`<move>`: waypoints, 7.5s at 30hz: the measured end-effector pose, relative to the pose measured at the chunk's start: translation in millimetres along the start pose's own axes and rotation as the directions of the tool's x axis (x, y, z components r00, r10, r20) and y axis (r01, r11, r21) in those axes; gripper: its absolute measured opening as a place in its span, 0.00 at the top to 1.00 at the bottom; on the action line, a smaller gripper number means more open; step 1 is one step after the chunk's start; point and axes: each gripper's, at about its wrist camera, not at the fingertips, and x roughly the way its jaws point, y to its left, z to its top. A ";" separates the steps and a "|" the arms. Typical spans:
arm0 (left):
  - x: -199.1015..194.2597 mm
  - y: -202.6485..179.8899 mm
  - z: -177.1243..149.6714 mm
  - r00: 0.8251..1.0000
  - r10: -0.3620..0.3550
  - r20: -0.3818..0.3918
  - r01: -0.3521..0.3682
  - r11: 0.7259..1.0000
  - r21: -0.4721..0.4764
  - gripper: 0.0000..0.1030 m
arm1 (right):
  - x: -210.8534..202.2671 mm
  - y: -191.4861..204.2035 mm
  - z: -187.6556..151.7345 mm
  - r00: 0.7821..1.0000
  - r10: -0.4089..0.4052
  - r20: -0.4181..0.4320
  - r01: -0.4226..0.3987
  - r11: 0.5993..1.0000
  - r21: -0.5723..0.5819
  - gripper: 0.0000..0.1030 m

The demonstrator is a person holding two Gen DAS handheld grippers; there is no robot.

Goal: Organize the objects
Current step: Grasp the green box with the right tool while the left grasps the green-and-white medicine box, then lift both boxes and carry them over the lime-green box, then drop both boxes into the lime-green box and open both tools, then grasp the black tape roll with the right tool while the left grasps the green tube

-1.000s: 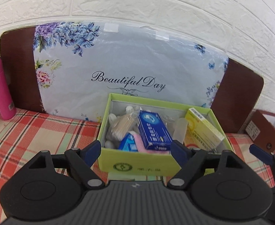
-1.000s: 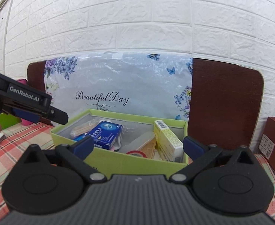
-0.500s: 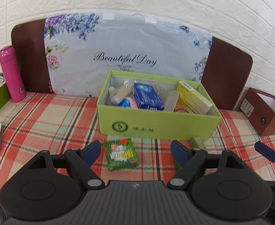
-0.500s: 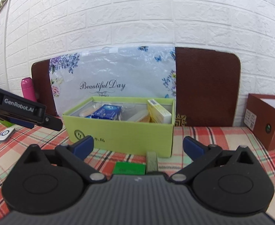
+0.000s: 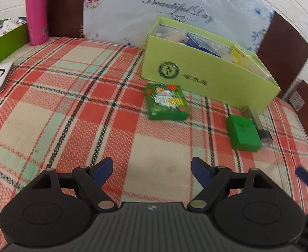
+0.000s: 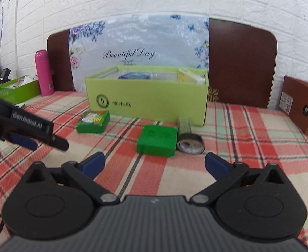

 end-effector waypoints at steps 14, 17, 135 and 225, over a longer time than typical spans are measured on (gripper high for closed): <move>71.6 -20.6 56.8 1.000 -0.009 0.027 0.008 1.000 0.020 0.36 | 18.0 -8.7 -1.0 0.996 -0.051 -0.077 0.058 0.995 0.085 0.07; 58.6 -13.8 44.5 0.999 -0.052 0.002 0.052 0.997 0.056 0.36 | 37.3 -10.7 5.0 0.993 -0.055 -0.103 0.066 0.992 0.106 0.15; -56.2 -79.8 54.4 0.960 -0.032 0.277 -0.039 0.968 0.247 0.09 | 8.1 -22.4 87.8 0.989 -0.102 0.112 0.105 0.994 -0.021 0.00; 48.5 -129.0 5.9 0.947 -0.305 -0.097 0.320 0.905 0.280 0.77 | -14.7 -54.9 -28.1 0.989 -0.005 -0.147 0.016 0.997 0.072 0.58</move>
